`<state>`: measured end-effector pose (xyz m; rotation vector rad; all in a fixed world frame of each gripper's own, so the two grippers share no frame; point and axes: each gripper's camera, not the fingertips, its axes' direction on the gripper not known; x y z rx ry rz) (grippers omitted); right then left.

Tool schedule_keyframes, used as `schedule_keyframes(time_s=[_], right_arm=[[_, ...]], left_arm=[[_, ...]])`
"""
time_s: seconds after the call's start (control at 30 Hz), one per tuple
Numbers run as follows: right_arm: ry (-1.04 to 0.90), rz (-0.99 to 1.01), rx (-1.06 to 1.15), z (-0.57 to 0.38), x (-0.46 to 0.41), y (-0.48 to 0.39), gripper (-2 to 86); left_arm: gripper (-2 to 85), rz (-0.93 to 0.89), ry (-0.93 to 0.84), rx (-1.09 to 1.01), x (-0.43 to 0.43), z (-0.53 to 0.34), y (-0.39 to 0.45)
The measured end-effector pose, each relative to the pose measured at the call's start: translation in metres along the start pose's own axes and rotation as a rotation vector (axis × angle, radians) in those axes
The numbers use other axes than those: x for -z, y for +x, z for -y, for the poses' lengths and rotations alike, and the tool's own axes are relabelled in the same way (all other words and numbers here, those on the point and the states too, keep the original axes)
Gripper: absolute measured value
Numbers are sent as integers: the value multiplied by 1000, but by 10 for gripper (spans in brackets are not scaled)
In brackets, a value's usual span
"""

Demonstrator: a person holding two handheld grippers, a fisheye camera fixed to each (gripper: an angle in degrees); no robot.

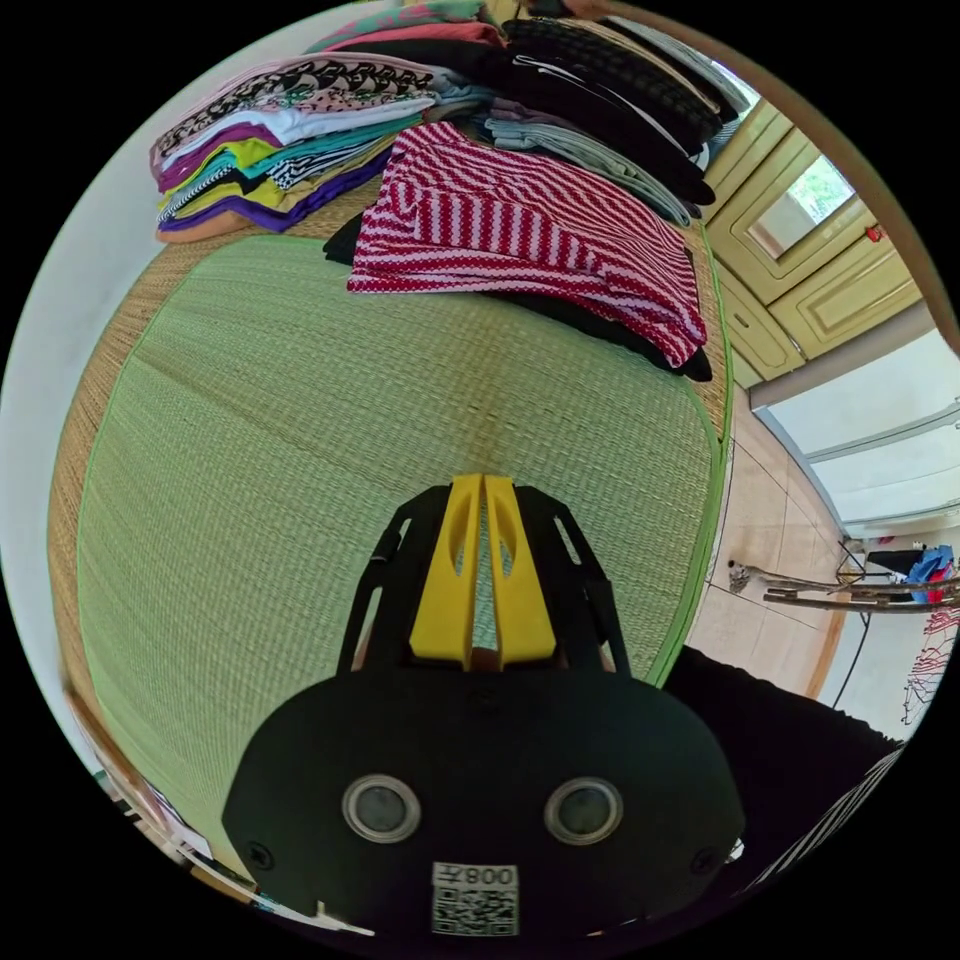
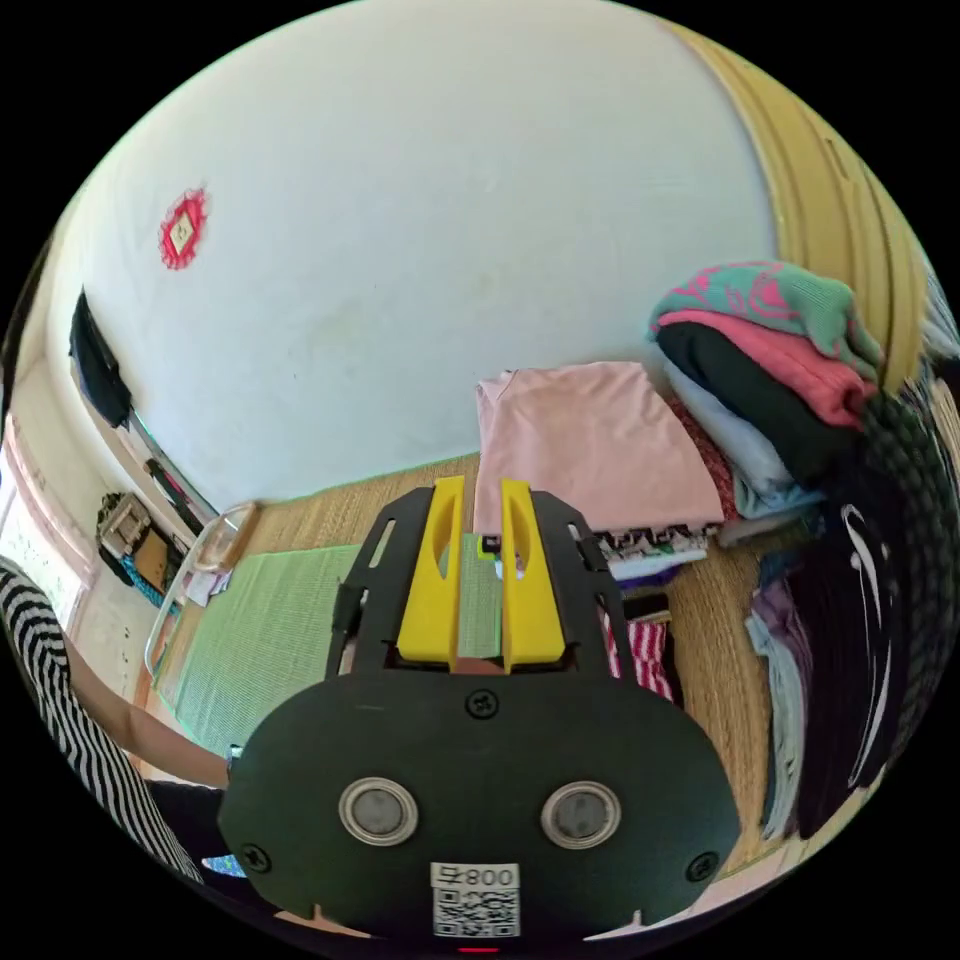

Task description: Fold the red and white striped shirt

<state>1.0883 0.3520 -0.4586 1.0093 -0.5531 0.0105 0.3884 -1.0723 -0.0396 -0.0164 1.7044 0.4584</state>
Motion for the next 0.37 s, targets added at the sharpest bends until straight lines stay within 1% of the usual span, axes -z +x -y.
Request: schedule_keyframes(time_s=[0.17, 0.37], right_arm=[[-119, -103, 60, 66, -89, -44, 104], [-247, -151, 25, 105, -178, -69, 108]], left_arm=[[3, -40, 4, -24, 19, -27, 4], [3, -115, 23, -12, 45, -65, -3]])
